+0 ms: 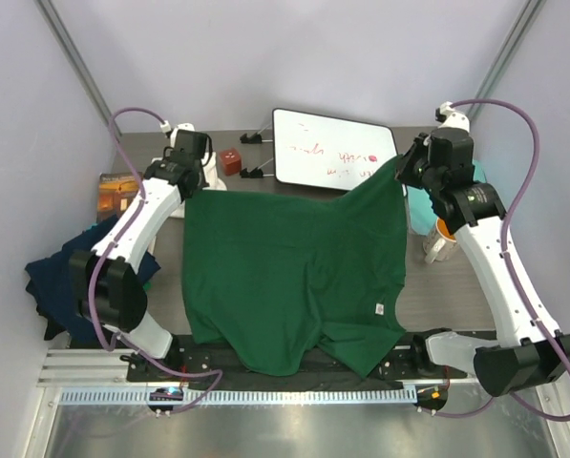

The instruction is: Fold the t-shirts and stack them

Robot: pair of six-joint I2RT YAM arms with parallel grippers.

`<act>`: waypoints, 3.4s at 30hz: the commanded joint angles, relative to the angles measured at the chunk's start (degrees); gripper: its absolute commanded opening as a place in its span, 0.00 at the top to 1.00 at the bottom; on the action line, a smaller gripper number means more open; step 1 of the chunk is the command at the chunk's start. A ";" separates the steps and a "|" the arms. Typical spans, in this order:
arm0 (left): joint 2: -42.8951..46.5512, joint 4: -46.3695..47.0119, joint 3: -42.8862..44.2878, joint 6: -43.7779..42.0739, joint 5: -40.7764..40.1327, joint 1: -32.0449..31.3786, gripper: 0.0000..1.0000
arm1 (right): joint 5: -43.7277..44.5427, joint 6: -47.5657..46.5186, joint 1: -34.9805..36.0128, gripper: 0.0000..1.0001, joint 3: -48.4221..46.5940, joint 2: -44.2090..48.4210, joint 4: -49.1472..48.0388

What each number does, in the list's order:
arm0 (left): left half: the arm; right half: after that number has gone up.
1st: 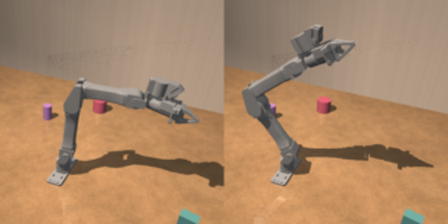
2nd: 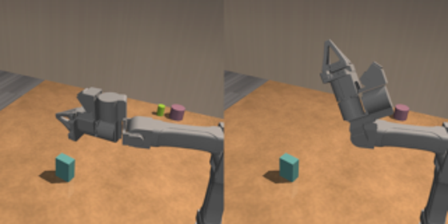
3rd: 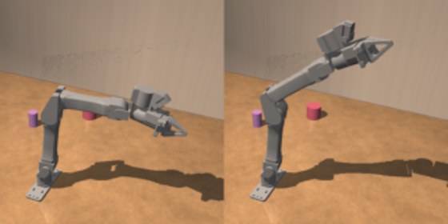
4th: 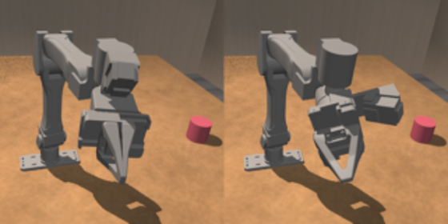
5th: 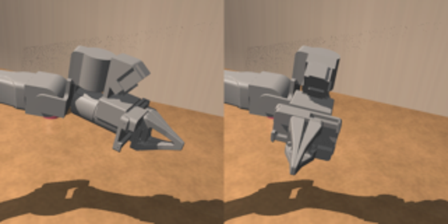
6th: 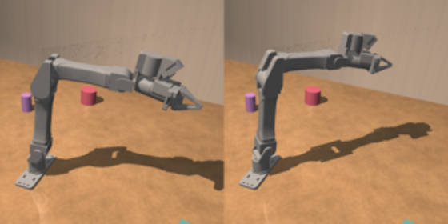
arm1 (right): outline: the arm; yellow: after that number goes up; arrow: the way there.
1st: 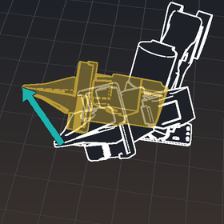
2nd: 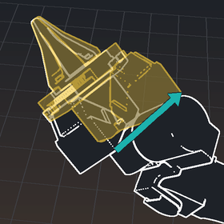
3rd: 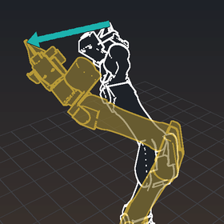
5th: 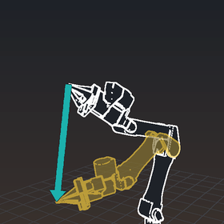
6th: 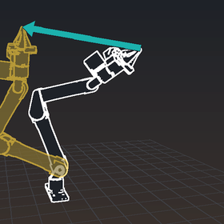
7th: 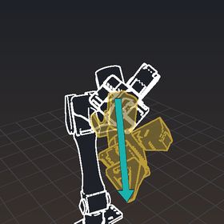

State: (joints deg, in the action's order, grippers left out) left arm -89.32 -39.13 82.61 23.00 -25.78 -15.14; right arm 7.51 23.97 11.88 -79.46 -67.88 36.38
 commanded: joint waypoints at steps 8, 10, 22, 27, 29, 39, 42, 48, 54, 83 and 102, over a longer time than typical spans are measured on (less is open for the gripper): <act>-7.35 11.62 4.93 -3.84 -7.97 0.02 1.00 | 4.45 -2.61 -0.01 0.99 3.35 -7.87 -18.53; -8.06 12.41 6.07 -4.19 -9.02 0.02 1.00 | 4.01 -2.96 -0.10 0.99 2.30 -9.37 -18.98; -14.21 13.56 9.85 -8.06 -11.57 -0.07 1.00 | 5.24 -7.61 -0.10 0.99 -2.89 -15.97 -23.90; -14.13 12.77 8.19 -9.56 -11.66 0.02 1.00 | 3.22 -8.85 -0.10 0.99 -5.96 -18.95 -24.35; -12.99 12.77 7.13 -9.91 -11.66 0.02 1.00 | 2.87 -9.11 -0.10 0.99 -6.23 -19.83 -24.08; -11.85 13.56 5.90 -12.45 -13.94 -0.07 1.00 | 4.35 -10.52 -0.19 0.99 -5.97 -23.18 -20.04; -10.97 12.77 4.32 -12.81 -14.21 0.02 1.00 | 4.71 -10.08 -0.10 0.99 -5.44 -22.83 -17.94; -6.49 10.05 -1.03 -11.67 -12.81 -0.24 1.00 | 1.20 -7.01 -0.10 0.99 0.79 -16.33 -16.78; -2.62 8.29 -4.21 -11.14 -14.56 -0.42 1.00 | -0.65 -6.83 0.33 0.99 6.07 -11.06 -11.08; 1.88 14.78 -9.58 -11.22 -18.25 -4.73 1.00 | 5.59 -5.51 0.34 0.99 4.50 -4.26 -3.59; -16.24 18.92 4.05 -12.63 -19.74 -1.74 1.00 | -0.21 -9.46 -6.43 0.99 -21.17 -30.73 -3.86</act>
State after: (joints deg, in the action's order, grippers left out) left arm -105.97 -22.92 84.75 10.44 -42.87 -17.37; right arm 8.67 16.25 6.31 -96.29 -98.37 34.41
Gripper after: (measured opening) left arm 0.006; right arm 0.031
